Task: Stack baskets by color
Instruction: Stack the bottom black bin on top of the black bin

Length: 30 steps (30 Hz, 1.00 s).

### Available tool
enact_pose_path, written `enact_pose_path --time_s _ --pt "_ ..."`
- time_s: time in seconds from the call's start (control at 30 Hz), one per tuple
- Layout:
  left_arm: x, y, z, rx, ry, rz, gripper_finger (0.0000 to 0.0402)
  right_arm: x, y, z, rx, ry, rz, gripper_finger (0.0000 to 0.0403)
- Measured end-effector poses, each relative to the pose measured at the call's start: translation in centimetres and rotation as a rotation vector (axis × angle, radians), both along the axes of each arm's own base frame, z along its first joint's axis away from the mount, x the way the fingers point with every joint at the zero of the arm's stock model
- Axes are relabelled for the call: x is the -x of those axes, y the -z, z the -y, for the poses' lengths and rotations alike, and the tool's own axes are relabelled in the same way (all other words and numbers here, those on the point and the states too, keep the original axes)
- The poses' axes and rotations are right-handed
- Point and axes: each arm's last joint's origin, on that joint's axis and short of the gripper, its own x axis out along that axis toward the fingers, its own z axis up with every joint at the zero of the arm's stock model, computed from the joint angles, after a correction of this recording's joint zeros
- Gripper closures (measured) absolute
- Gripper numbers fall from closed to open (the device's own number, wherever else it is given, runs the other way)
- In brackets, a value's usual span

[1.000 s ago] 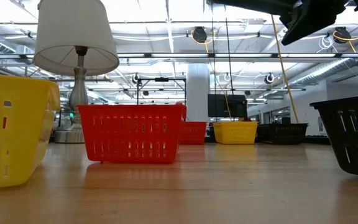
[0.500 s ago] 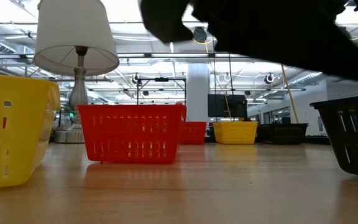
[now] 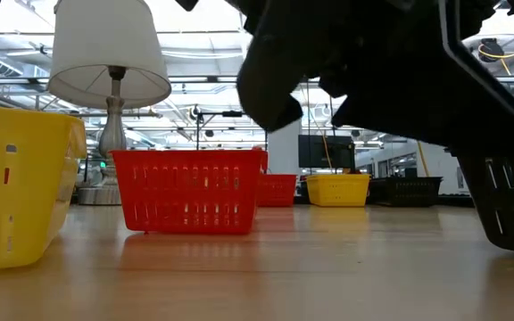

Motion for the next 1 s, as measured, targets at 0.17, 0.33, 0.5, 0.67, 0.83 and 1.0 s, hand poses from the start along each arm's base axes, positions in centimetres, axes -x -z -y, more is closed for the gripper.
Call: enact_pose_path --time_s 0.17,0.33,0.5,0.67,0.83,1.0 --pt "-0.1 0.1 -0.5 -0.010 0.008 -0.017 0.0251 0.0 0.0 0.0 0.000 0.000 0.000 0.0403" --pt "-0.2 0.2 -0.9 -0.038 0.037 -0.022 0.0302 0.0 0.0 0.0 0.003 -0.002 0.001 0.0403" --pt "-0.3 0.4 -1.5 -0.032 0.031 -0.044 0.0368 0.0 0.0 0.0 0.003 -0.002 0.004 0.0403" --pt "-0.5 0.4 -1.9 -0.023 0.007 -0.045 0.0387 0.0 0.0 0.0 0.003 -0.002 0.004 0.0403" --pt "-0.2 -0.7 -2.0 -0.049 -0.005 -0.034 0.0387 0.0 0.0 0.0 0.003 -0.003 0.002 0.0403" --pt "1.0 -4.3 -2.7 -0.076 -0.055 -0.033 0.0390 0.0 0.0 0.0 0.013 -0.015 -0.003 0.0403"
